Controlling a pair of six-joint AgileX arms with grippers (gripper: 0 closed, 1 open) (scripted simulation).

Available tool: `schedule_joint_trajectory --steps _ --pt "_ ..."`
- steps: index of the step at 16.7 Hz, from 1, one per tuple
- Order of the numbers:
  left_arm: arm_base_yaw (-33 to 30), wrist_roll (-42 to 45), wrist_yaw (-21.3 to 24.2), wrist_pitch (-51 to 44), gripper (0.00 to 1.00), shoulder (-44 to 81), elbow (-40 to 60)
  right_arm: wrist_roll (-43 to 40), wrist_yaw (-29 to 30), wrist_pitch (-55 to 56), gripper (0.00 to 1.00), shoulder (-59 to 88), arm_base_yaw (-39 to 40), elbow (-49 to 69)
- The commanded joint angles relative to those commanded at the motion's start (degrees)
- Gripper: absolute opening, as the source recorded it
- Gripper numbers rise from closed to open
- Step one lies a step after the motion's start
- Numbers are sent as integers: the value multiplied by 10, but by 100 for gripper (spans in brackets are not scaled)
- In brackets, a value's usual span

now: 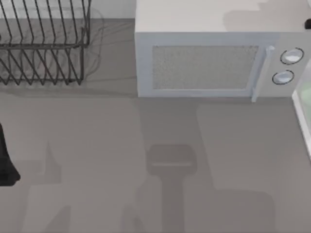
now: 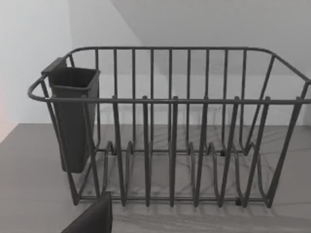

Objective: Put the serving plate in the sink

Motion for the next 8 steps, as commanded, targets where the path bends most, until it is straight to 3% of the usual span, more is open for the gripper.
schedule_joint_trajectory --steps 2,8 --pt "0 0 0 0 100 0 0 0 0 0 98 0 0 0" --pt "0 0 0 0 100 0 0 0 0 0 100 0 0 0"
